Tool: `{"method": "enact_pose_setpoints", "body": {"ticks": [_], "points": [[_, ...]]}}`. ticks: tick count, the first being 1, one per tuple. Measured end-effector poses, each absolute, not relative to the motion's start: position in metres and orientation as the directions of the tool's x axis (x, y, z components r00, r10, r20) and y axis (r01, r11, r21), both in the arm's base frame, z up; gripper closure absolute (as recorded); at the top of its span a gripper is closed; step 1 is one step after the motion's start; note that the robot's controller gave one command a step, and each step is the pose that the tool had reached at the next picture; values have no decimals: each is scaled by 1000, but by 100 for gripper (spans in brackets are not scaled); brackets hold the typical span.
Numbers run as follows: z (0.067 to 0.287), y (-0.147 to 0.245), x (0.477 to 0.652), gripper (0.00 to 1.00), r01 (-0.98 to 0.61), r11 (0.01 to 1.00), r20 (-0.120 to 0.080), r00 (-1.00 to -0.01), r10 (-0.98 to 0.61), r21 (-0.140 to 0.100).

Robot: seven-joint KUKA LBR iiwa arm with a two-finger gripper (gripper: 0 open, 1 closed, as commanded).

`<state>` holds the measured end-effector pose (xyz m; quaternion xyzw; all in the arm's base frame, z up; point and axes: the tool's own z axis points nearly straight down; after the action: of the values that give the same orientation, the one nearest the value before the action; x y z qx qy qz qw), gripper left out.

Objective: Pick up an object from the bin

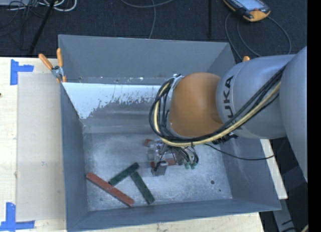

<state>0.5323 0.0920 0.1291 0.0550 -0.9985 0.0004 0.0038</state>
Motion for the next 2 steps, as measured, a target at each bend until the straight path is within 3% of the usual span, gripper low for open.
{"method": "enact_pose_setpoints", "body": {"ticks": [1,2], "points": [[167,87,492,100,-90,996,3,-996,-90,0],[168,100,484,100,-70,998,3,-998,-70,0]]}}
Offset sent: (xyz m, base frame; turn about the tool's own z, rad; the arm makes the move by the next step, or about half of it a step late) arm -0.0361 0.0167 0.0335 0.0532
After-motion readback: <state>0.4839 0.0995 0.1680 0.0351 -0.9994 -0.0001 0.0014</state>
